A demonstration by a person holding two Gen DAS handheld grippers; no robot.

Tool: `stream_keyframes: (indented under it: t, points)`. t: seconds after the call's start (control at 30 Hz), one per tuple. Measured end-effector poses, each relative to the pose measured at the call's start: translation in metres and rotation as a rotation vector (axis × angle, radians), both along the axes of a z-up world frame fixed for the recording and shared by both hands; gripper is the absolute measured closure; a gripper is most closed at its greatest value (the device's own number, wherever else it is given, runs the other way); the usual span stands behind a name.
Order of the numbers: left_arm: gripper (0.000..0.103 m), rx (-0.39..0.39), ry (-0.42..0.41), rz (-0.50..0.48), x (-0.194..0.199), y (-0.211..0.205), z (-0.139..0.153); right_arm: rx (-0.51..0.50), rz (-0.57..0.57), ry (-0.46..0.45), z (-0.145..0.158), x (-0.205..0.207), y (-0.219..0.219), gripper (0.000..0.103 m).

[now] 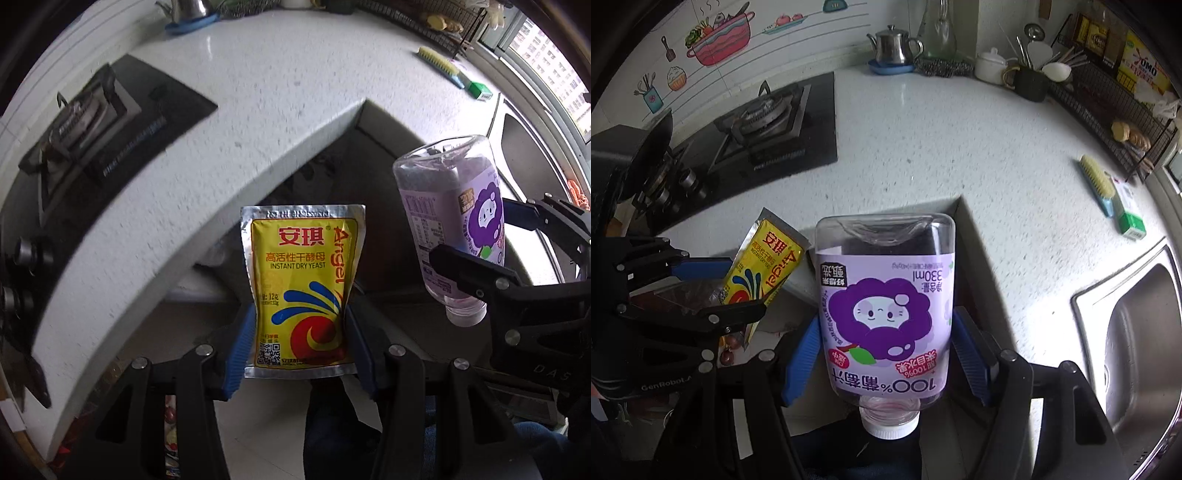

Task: Collect trash
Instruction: 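Carry the yeast sachet and juice bottle down to the red bucket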

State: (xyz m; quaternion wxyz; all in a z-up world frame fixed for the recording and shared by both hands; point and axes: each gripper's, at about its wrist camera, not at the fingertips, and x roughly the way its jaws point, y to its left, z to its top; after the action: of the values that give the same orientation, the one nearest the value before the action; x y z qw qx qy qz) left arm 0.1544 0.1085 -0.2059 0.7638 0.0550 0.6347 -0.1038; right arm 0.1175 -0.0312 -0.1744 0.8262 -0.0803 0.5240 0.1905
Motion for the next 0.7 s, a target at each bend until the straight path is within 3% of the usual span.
stream_keyframes:
  t: [0.23, 0.5, 0.7]
  points:
    - [0.056, -0.003, 0.084, 0.067, -0.011, 0.008, -0.100, -0.015, 0.025, 0.081, -0.099, 0.002, 0.009, 0.037]
    - [0.056, -0.043, 0.112, 0.120, 0.005, 0.018, -0.217, -0.034, -0.002, 0.092, -0.210, 0.032, 0.004, 0.037]
    - [0.055, -0.070, 0.139, 0.081, 0.031, 0.006, -0.276, -0.065, -0.026, 0.087, -0.262, 0.051, 0.002, 0.037]
